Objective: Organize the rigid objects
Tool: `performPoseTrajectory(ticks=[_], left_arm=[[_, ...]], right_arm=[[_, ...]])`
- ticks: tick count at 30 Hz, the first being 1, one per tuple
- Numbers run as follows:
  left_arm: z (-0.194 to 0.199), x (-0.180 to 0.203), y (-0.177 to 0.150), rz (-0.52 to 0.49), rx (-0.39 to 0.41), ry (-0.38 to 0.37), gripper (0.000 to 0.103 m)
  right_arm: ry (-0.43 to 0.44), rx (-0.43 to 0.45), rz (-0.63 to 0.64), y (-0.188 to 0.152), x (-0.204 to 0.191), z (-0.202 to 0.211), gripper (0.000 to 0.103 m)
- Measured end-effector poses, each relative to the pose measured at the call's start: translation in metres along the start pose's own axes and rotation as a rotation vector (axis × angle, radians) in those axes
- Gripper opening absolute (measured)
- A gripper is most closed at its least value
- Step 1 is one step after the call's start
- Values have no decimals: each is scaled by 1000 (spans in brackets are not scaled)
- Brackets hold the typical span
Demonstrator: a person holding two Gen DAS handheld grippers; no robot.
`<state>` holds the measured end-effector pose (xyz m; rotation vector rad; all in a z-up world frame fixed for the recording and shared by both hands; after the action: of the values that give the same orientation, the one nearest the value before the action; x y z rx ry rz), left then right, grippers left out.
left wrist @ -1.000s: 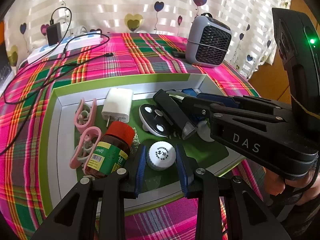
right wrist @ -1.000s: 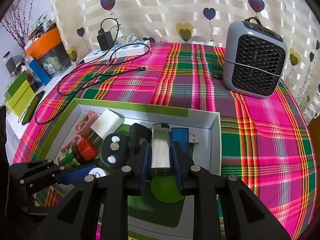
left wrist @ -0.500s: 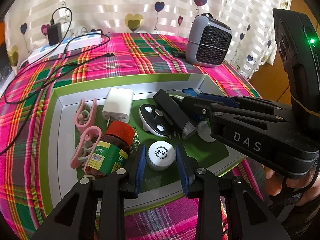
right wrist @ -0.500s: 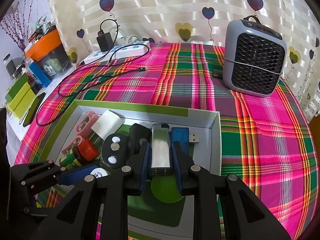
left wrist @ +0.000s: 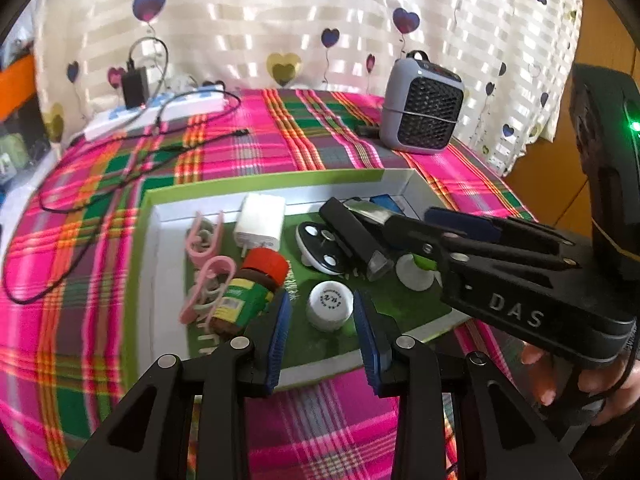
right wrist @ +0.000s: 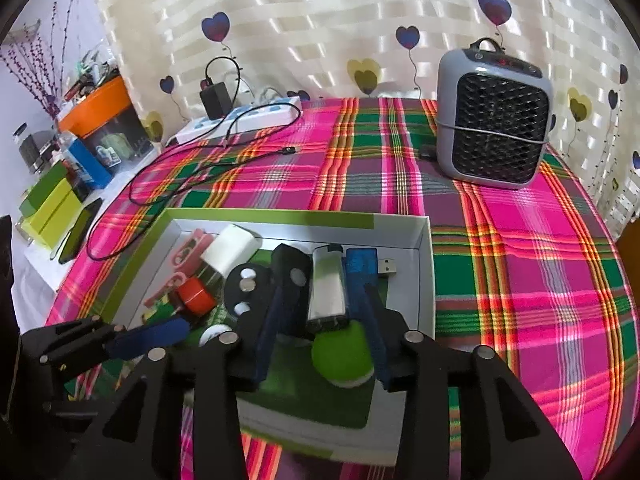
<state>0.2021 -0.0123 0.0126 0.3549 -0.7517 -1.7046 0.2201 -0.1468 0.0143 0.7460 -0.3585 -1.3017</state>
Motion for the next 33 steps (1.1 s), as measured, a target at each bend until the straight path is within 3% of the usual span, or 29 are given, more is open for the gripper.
performPoseTrajectory(ticks=[15,30,33], left_arm=[[49,1,-37,32,39,85,32],[45,10,-88,9,-44,183,32],[44,12,-93,28,-51,160,32]], right_arm=[[-50,51,-26,-35,-16,50,42],[-129,-20,6,-86,-25,54,42],[-154,-35,-2,-93,-23,53,42]])
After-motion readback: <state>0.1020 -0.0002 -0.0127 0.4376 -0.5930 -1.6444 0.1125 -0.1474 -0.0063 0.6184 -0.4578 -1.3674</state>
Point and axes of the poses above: each gripper's, at about its wrist camera, not at the fingertips, and z roughly against the way its jaws point, x to its right, y to its top, the point moved 3 cm from there along -z, roughly the way its jaws point, and after that the axes turned 1 degree about -y, right-handed, at the moved point
